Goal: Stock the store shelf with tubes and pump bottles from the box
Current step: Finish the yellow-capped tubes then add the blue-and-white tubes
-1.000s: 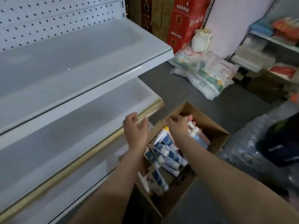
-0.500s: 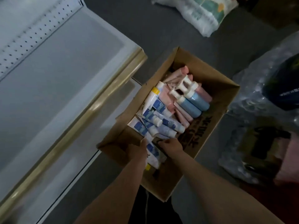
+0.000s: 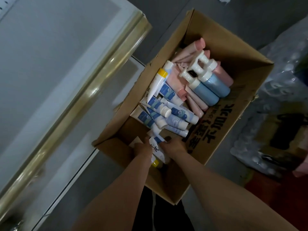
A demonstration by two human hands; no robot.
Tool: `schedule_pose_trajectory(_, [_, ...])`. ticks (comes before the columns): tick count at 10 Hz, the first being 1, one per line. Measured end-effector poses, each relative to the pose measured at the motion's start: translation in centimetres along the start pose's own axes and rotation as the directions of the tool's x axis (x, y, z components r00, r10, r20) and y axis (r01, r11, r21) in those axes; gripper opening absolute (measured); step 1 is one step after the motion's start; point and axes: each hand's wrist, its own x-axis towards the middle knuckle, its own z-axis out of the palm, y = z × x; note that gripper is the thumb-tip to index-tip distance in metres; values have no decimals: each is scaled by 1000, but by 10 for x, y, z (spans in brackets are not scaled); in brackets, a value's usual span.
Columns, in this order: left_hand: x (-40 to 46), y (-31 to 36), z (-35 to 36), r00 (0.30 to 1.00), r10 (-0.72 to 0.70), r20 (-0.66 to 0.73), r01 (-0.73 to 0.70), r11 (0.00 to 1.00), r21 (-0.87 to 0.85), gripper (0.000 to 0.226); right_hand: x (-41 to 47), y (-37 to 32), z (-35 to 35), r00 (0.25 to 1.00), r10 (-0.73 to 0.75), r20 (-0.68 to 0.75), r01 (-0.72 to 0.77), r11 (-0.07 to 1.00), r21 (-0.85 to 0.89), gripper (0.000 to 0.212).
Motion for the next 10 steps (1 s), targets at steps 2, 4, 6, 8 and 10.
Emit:
schedule_pose_trajectory(2, [6,-5,9,987,163,7,-162,978,130,48,4,-1,18,994,29,106,-33,999,33,40])
schedule_pose_trajectory(4, [26,4,14,999,-50,3,48,948,-314,87,15,10,36,996,-80,38,82,994,-72,41])
schedule_pose_trajectory(6, [36,-12,19,990,-59,125,107,899,-425,115,25,17,46,999,-32,3,33,997,-71,33])
schedule_pose_trajectory(8, [7,-5,5,978,91,186,8,881,-473,66,29,13,56,988,60,-145,-69,996,-61,35])
schedule_pose_trajectory(10, [26,-2,12,989,145,-30,-148,960,-238,65,40,13,49,990,103,-95,-100,994,36,35])
